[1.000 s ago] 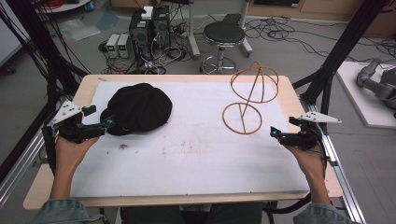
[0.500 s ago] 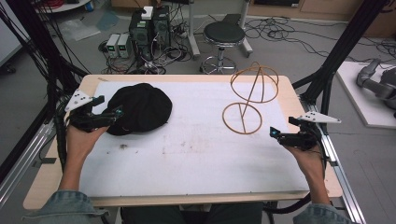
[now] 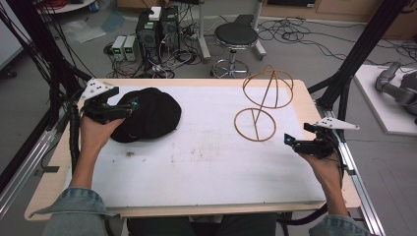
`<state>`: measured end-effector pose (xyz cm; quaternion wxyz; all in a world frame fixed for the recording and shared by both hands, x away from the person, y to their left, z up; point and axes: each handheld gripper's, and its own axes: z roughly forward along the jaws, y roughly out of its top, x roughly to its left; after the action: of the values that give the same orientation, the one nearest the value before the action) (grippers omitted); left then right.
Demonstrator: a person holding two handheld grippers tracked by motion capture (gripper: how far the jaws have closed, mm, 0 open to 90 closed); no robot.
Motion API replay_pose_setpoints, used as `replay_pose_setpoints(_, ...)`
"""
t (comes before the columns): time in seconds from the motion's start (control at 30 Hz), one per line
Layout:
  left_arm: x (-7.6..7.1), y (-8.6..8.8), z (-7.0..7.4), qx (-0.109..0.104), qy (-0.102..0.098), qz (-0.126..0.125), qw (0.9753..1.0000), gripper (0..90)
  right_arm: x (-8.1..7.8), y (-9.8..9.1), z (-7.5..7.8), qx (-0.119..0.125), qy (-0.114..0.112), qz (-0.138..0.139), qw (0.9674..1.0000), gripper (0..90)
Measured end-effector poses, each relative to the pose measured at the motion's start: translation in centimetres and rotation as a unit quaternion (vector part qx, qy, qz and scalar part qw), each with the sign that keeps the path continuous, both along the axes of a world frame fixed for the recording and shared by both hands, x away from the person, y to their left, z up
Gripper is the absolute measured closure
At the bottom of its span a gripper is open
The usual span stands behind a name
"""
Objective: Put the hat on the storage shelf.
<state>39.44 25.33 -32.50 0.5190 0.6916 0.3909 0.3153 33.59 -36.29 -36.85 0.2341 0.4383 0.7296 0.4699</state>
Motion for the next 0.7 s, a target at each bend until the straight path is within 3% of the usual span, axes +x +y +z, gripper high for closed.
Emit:
replay_pose_setpoints(0.37, 2.9, -1.2, 0.8, -0.007, -0.008, 0.001, 0.9999, 18.1, 0.0, -0.1, 0.0, 0.003, 0.002, 0.001, 1.0000, 5.6)
replay_pose_setpoints(0.7, 4.9, -3.0, 0.3, 0.017, 0.006, -0.005, 0.9998, 18.2, 0.0, -0.1, 0.0, 0.005, 0.002, 0.002, 1.0000, 5.7)
